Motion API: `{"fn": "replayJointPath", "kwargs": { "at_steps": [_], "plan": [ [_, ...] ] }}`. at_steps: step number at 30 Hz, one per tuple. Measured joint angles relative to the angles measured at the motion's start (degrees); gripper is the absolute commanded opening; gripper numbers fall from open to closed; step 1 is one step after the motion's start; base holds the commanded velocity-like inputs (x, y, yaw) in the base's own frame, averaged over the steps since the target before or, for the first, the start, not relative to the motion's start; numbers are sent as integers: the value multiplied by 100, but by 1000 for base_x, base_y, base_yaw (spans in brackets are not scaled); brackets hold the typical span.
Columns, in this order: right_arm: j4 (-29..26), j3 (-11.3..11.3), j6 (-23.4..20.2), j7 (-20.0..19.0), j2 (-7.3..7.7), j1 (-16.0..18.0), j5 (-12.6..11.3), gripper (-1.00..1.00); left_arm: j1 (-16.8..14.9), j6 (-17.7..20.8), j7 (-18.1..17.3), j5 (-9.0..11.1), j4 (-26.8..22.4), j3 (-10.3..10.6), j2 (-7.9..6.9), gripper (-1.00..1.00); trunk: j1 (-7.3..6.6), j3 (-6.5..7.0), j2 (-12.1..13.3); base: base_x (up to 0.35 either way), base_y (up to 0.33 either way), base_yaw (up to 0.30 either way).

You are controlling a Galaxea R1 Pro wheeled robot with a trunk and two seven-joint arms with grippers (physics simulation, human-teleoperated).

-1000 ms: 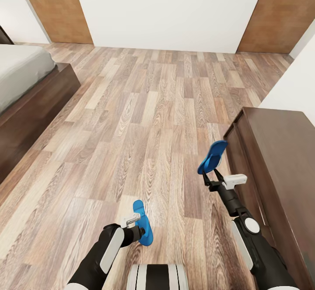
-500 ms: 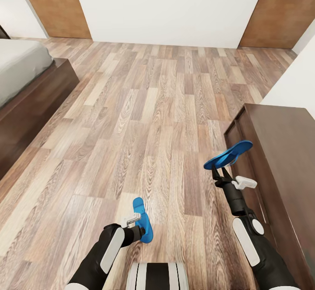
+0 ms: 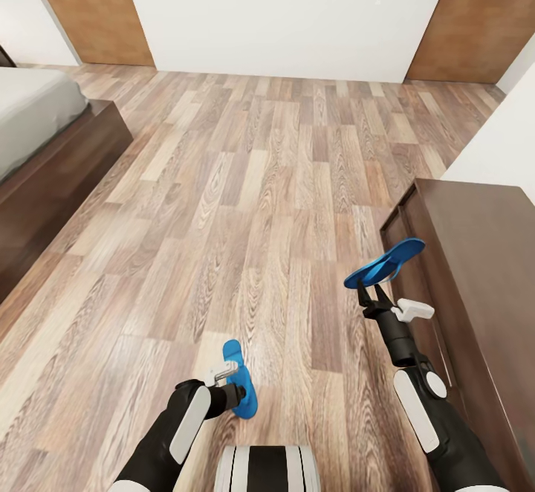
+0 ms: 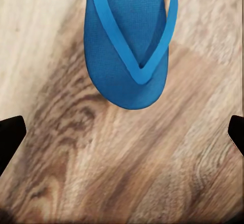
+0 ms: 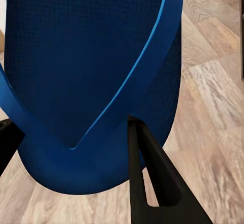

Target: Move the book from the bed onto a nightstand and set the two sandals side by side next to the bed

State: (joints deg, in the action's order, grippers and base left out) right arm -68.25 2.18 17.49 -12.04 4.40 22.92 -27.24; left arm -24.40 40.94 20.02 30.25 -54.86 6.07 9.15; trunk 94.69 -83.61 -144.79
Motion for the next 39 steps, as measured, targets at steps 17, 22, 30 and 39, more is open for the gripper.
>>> {"fn": "replayJointPath", "kwargs": {
  "at_steps": [17, 22, 30, 39],
  "plan": [
    [0, -8, -1, -9, -1, 0, 6, -100, 0, -6, 0, -1, 0, 4, 0, 100, 0, 0, 0, 91, -3, 0],
    [7, -9, 2, -9, -1, 0, 3, -100, 0, -5, 0, -1, 0, 8, 0, 100, 1, 0, 0, 30, 0, 0],
    [9, -8, 2, -9, -1, 0, 4, -100, 1, -8, 0, 0, 0, 8, 3, 100, 1, 0, 0, 3, 0, 0],
    [9, -9, 2, -9, -16, 0, 9, -100, -10, -499, 50, -7, 5, -8, 8, 100, 1, 0, 0, 0, 0, 0]
  ]
}}
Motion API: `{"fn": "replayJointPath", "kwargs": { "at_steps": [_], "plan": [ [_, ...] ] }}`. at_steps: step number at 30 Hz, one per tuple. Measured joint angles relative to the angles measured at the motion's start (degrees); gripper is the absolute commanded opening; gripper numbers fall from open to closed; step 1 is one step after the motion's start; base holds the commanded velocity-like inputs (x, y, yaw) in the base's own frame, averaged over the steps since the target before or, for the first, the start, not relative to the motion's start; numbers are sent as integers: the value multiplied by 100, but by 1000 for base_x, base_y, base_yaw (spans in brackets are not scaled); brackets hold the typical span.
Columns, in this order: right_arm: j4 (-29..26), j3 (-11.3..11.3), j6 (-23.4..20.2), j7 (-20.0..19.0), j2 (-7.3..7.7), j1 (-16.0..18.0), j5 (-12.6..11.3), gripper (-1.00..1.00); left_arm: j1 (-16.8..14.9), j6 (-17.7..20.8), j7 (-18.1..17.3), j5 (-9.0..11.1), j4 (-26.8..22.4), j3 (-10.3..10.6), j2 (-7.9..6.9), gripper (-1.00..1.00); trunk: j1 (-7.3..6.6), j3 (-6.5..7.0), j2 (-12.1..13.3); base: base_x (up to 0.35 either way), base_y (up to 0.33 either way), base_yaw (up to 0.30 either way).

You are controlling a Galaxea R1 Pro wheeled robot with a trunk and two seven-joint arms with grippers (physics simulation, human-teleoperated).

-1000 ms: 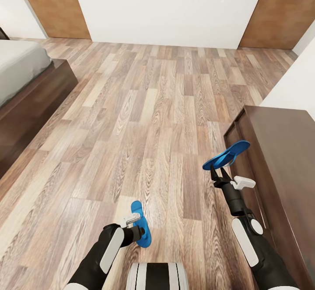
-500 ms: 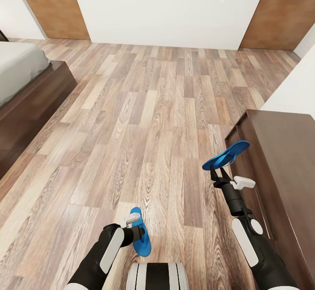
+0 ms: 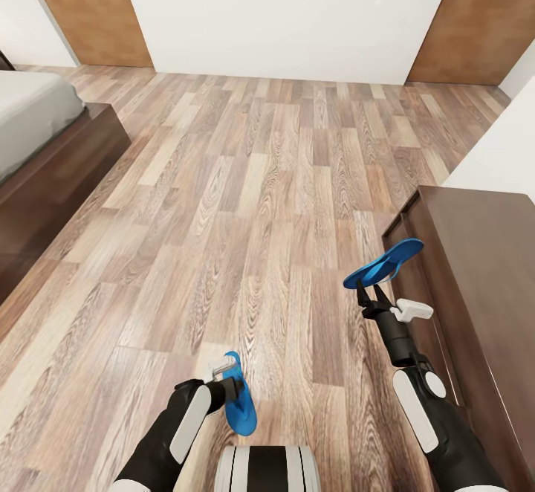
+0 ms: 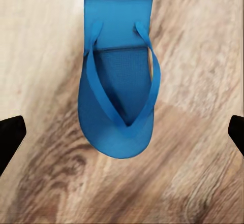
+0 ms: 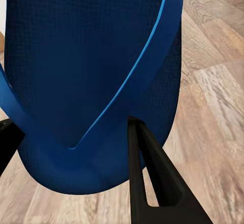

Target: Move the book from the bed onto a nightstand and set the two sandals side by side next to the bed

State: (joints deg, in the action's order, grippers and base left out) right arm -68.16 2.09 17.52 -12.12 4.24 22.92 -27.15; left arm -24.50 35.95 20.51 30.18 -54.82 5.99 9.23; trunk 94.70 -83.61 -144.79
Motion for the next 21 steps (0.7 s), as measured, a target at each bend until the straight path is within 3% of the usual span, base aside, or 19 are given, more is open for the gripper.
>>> {"fn": "replayJointPath", "kwargs": {
  "at_steps": [8, 15, 21],
  "plan": [
    [0, 0, 0, 0, -3, 0, 0, -100, -752, 98, 52, 16, 178, -8, 33, 100, 0, 0, 0, 0, 0, 0],
    [49, 0, 0, 0, -3, 0, 0, -100, -917, 160, 56, 36, 535, 0, 77, 100, 0, 0, 0, 0, 0, 0],
    [68, 0, 0, 4, -3, 0, 0, -100, -930, 172, 51, 255, 708, 9, 77, 100, 0, 0, 0, 0, 0, 0]
  ]
}}
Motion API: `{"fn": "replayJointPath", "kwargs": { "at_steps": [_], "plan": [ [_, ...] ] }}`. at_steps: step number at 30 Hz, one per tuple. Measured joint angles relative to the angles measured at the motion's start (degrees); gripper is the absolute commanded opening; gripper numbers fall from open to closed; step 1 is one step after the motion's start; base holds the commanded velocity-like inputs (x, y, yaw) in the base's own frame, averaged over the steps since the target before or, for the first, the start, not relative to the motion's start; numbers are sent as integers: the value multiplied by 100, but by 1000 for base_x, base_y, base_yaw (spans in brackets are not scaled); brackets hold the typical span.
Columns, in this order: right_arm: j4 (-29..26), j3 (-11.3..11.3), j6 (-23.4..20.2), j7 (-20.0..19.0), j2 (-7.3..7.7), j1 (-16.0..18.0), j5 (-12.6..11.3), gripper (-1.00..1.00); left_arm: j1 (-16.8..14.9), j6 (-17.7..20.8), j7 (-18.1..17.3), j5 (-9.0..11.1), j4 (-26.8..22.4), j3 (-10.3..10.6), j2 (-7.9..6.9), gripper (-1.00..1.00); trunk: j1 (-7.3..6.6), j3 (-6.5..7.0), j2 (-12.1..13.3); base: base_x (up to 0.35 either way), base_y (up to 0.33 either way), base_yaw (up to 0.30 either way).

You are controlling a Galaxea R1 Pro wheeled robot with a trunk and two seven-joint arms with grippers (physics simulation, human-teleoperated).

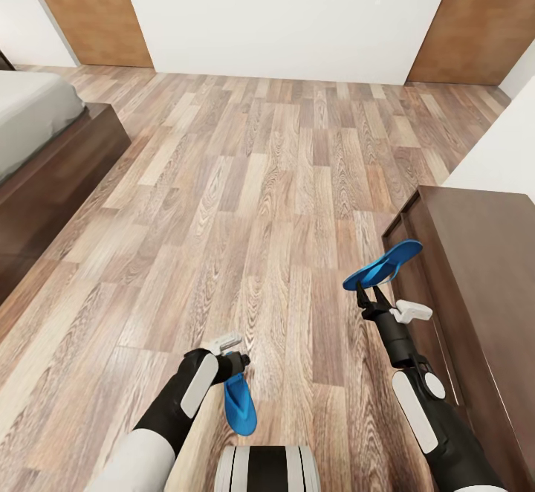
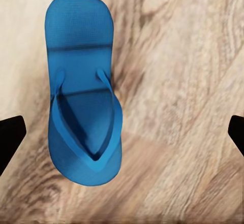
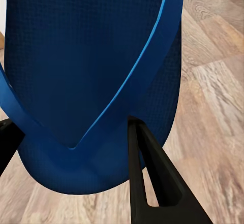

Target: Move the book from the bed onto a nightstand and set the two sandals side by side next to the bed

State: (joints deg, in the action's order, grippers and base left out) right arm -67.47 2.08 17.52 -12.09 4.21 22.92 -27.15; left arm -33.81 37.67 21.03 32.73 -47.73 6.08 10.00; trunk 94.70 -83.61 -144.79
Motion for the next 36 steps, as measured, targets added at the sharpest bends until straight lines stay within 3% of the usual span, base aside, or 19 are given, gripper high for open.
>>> {"fn": "replayJointPath", "kwargs": {
  "at_steps": [6, 24, 36],
  "plan": [
    [8, 0, 0, 0, 0, 0, 0, -100, -2, -3, -42, 325, 201, 8, 0, 100, 0, 0, 0, 0, 0, 0],
    [17, -1, 0, 4, 0, 0, 1, -100, -2, -20, -77, 360, 219, 18, 0, 100, 0, 0, 0, 0, 0, 0],
    [12, -4, 0, 5, 0, 0, 0, -100, -2, -15, -80, 361, 220, 19, 0, 100, 31, -265, -16, 0, 0, 0]
  ]
}}
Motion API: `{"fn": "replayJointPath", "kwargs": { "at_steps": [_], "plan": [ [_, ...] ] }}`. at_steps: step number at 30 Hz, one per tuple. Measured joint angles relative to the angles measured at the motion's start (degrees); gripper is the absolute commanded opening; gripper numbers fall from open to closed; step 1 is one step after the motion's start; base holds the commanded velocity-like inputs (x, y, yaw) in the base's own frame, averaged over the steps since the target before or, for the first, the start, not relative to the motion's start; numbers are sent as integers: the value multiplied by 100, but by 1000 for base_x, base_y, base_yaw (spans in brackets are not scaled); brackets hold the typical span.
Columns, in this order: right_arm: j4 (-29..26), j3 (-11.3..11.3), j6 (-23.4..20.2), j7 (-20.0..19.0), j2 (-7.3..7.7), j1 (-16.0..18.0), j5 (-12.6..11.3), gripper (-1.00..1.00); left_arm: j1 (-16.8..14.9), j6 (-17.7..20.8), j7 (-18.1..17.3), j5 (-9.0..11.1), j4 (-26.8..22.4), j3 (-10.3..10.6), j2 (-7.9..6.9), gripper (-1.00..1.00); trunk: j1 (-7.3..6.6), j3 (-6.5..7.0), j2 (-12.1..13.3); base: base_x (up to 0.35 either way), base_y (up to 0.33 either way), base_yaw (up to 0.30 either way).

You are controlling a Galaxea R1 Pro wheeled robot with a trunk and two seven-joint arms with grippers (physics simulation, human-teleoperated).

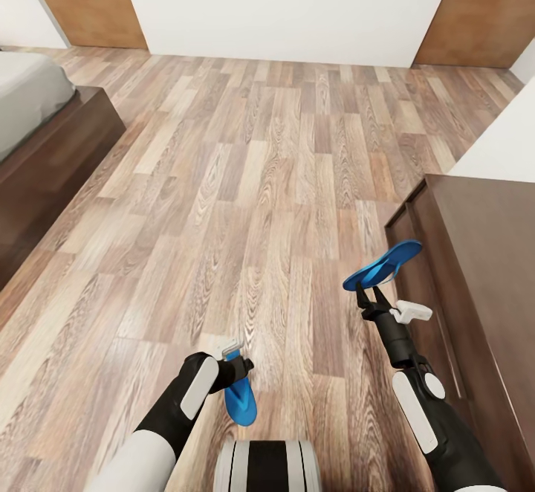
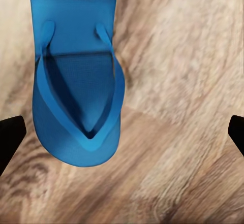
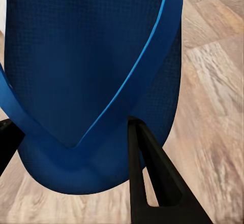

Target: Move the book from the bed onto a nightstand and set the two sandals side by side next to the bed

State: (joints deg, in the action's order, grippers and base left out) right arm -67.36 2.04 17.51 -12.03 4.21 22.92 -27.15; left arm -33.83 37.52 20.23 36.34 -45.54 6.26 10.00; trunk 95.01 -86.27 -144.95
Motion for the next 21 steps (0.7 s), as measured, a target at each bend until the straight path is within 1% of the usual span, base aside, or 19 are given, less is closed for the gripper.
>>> {"fn": "replayJointPath", "kwargs": {
  "at_steps": [21],
  "plan": [
    [0, -5, 0, 0, 0, 0, 0, -100, 0, 9, -1, 1, 0, -6, 0, 100, 54, -465, -28, 0, 0, 0]
  ]
}}
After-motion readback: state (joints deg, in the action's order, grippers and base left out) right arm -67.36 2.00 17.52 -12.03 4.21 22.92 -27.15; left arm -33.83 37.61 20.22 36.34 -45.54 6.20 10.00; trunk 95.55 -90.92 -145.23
